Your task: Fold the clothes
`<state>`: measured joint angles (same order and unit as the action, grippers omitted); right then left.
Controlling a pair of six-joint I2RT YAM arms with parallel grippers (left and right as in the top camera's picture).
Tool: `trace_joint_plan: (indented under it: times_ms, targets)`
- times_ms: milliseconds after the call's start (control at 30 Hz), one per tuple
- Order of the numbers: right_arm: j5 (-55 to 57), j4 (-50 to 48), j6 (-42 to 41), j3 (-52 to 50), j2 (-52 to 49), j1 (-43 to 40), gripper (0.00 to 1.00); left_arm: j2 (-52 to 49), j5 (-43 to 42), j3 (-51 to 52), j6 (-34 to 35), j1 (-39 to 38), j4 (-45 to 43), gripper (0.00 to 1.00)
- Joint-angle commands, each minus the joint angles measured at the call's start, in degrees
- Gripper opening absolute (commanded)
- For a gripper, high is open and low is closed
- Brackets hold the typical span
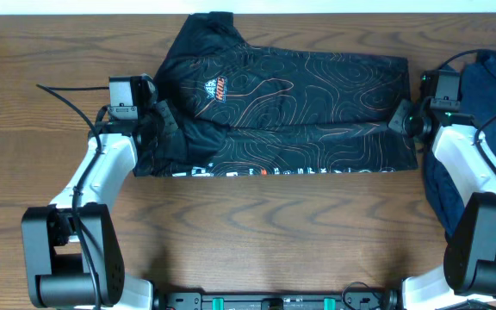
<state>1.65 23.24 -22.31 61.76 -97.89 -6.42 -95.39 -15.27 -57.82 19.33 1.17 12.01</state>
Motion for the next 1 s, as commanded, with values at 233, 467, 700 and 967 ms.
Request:
trace_joint_plan:
  times_ms: [233,467,700,967]
  targets:
    - [5.0,7.0,1.9,0.2,3.4,-1.0,0.42,3.0,-0.5,-1.0,-3.8,3.6,10.5,0.97]
    - [6.9,16.8,-0.4,-3.3,1.5,-1.4,0.47,2.5,1.6,-0.2,-3.8,5.2,25.3,0.98]
    - [6.9,7.5,-0.4,-11.0,0.5,-1.5,0.49,1.2,3.3,3.5,-3.8,5.2,21.9,0.98]
    - [6.9,0.7,-0.4,-14.9,0.4,-1.5,0.45,1.0,8.6,4.9,-3.8,5.2,19.3,0.96]
